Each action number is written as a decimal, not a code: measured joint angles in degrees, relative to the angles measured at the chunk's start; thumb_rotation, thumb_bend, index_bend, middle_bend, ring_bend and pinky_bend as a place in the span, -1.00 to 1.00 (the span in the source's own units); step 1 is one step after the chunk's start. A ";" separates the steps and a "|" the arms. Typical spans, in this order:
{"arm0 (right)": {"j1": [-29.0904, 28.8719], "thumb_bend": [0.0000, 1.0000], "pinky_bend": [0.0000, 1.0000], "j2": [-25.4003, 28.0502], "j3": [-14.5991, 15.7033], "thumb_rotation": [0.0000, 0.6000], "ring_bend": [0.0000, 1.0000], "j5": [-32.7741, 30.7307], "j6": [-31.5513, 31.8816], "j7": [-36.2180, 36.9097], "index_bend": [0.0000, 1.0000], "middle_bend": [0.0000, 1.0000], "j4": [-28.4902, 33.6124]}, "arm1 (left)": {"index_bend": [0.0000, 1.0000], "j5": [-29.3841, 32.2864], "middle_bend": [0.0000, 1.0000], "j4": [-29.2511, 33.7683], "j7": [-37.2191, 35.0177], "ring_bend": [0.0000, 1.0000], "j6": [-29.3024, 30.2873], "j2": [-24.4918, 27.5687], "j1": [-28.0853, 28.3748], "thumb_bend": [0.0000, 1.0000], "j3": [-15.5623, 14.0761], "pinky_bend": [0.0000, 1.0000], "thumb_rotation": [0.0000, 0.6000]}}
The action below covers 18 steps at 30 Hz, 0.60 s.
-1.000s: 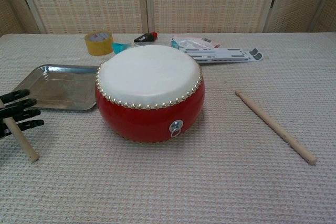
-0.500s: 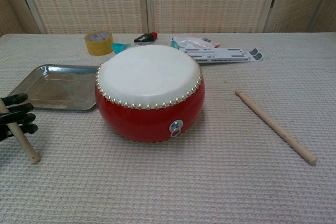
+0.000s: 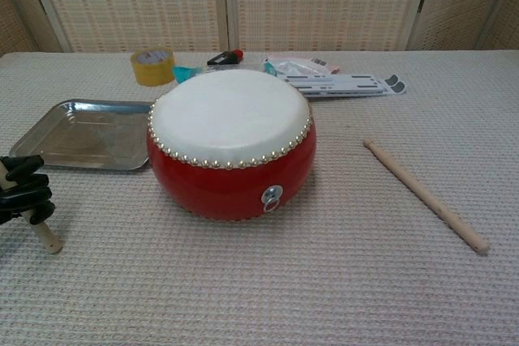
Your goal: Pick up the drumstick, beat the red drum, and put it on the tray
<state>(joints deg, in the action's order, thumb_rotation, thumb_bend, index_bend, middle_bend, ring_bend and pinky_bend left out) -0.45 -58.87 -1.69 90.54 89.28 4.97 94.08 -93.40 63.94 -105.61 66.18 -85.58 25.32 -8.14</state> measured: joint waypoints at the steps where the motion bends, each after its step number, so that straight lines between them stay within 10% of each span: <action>1: 0.01 -1.00 -1.00 0.00 0.00 1.00 -1.00 0.01 0.01 -0.04 -0.87 -0.90 0.03 | 0.60 0.04 0.79 0.06 0.67 0.55 -0.02 -0.04 -0.04 -0.61 -0.02 0.38 1.00; 18: 0.09 -1.00 -1.00 -0.02 0.05 1.00 -1.00 -0.13 -0.06 -0.12 -0.87 -0.90 0.26 | 0.69 0.28 0.88 0.68 10.22 0.64 -1.13 -2.04 -0.50 -0.61 -0.74 0.52 1.00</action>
<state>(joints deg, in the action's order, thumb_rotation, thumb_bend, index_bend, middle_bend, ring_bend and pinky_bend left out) -0.36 -58.89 -1.64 90.41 89.22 4.85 94.34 -93.11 64.62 -95.39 65.05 -87.62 24.82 -8.88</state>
